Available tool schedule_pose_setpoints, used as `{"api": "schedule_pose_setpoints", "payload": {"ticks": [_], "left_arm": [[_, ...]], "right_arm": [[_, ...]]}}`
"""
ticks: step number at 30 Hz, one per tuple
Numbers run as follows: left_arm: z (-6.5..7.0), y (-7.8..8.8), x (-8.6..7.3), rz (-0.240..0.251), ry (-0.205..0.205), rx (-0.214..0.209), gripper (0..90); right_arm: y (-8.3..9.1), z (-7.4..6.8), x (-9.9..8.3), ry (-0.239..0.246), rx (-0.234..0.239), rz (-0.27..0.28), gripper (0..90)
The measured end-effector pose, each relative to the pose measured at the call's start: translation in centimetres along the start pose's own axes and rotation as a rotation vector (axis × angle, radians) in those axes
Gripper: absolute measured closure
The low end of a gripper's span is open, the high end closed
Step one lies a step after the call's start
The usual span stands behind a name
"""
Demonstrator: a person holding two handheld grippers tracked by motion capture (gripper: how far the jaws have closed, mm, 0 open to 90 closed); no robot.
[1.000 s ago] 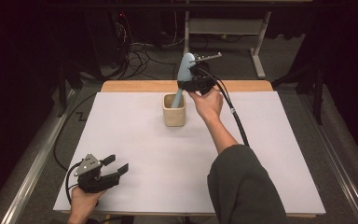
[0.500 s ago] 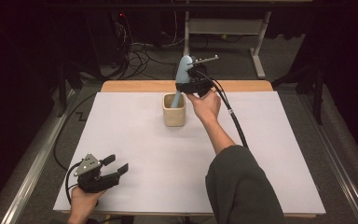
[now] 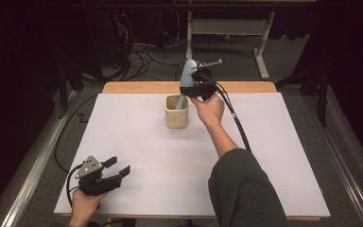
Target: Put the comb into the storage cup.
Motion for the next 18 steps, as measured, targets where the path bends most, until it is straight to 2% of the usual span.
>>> {"api": "schedule_pose_setpoints", "payload": {"ticks": [18], "left_arm": [[-0.03, 0.06, 0.01, 0.0, -0.002, 0.0, 33.0]], "right_arm": [[-0.91, -0.33, -0.68, 0.011, -0.005, -0.02, 54.5]]}}
Point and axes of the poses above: each handheld gripper's, and its own axes: y roughly backward along the jaws, x roughly out of its top, z roughly to its right, the point moved 10 cm from there along -y, roughly forward along the jaws, and after that the axes turned 2 degrees about z, right-handed, at the moved point
